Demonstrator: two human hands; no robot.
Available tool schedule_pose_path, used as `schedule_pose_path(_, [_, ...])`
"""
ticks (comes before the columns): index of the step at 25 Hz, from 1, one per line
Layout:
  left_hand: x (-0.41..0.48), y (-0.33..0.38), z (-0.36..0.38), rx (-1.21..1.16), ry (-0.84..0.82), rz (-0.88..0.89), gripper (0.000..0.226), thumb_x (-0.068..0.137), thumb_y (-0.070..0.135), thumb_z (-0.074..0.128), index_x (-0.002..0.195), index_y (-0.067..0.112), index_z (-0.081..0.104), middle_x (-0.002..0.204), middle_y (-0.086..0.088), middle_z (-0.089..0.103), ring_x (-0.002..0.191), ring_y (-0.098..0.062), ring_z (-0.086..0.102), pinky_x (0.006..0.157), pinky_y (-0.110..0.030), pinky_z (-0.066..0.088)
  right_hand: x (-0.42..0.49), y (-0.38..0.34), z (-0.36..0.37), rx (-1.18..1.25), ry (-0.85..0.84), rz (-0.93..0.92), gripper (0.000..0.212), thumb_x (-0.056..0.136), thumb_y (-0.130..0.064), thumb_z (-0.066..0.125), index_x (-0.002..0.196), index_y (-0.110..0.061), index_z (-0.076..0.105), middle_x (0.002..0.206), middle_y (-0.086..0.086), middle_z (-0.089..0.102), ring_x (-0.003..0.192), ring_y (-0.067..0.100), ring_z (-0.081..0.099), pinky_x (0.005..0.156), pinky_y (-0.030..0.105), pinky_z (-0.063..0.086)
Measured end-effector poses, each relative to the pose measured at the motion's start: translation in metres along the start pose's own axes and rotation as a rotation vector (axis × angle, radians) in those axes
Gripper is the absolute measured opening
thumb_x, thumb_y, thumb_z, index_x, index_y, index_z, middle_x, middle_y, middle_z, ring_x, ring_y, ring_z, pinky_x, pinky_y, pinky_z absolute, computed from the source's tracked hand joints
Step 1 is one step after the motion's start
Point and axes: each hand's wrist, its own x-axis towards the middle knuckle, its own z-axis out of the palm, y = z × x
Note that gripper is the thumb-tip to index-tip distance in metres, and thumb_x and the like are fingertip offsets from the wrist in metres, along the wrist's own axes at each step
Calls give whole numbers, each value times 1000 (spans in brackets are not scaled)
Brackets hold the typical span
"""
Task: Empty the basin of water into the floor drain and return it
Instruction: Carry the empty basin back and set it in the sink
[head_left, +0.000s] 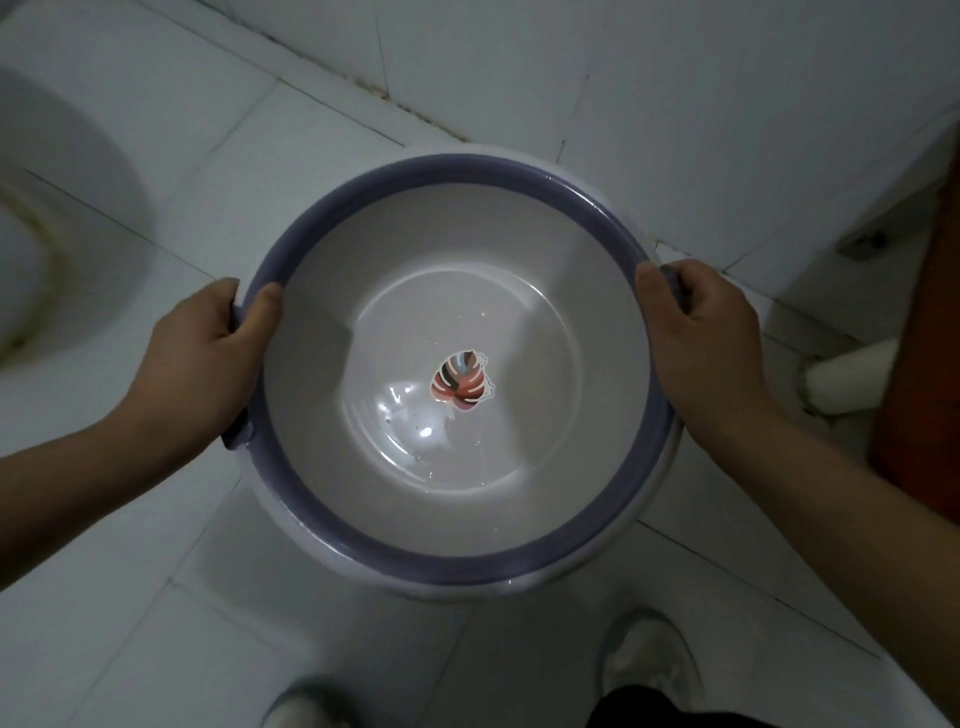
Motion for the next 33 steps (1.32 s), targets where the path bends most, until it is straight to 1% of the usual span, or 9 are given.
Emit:
schedule_pose_path(4, [0,44,-85,-27,-28,-28,51,98,51,39,74,7,50,59,-10,51,54,-24,48,50,-31,35,-11,-85,-44,12,5,-16,36,101,-35,50,68,-23,45,62,-5,46,50,-4,42,47,7,30])
schedule_pose_path(9, [-8,121,-198,-50,-6,-34,39,98,45,41,67,22,44,57,1,47,49,-5,47,46,-25,31,-24,-196,-115,-47,92,-62,40,101,-35,49,64,-26,38,58,-6,40,48,-3,39,46,11,26])
schedule_pose_path(12, [-14,170,-267,-84,36,-1,37,98,43,43,69,19,46,58,1,47,50,9,48,43,-9,32,-33,-260,-164,-83,134,-81,37,101,-35,48,70,-17,43,59,-6,42,50,-3,41,47,11,27])
schedule_pose_path(14, [-18,204,-310,-67,58,20,39,97,42,43,71,14,47,59,0,49,52,12,48,44,-6,32,-39,-300,-199,-83,162,-87,36,101,-35,48,75,-10,47,60,-6,44,52,-4,43,49,10,28])
schedule_pose_path(17, [-21,252,-364,-54,41,60,34,99,42,43,72,21,47,61,4,50,54,16,49,43,-3,31,-47,-349,-247,-72,166,-64,40,101,-38,46,81,-4,54,67,6,53,54,3,41,51,11,30])
schedule_pose_path(20, [-22,301,-412,-58,30,89,33,98,46,41,71,27,47,63,5,53,55,6,53,42,-8,32,-54,-396,-296,-64,184,-44,40,102,-38,46,91,-2,60,81,15,62,67,10,49,57,14,35])
schedule_pose_path(25, [-24,380,-474,-73,-21,146,31,96,47,42,74,27,50,67,6,58,58,-3,55,47,-17,33,-62,-460,-377,-46,206,2,32,103,-34,47,90,-8,61,72,-6,57,62,-8,52,53,3,33])
schedule_pose_path(28, [-25,425,-505,-80,-51,162,34,96,48,42,75,23,52,68,3,59,62,-10,54,50,-28,35,-67,-490,-421,-11,234,40,32,102,-35,48,90,-8,62,73,-4,58,63,-7,51,54,3,35])
schedule_pose_path(33, [-36,494,-510,-75,-133,196,43,97,44,44,74,9,52,65,-7,57,62,-19,52,50,-33,35,-82,-505,-496,25,260,156,28,101,-36,50,92,-13,63,76,-4,59,66,-4,52,57,2,37])
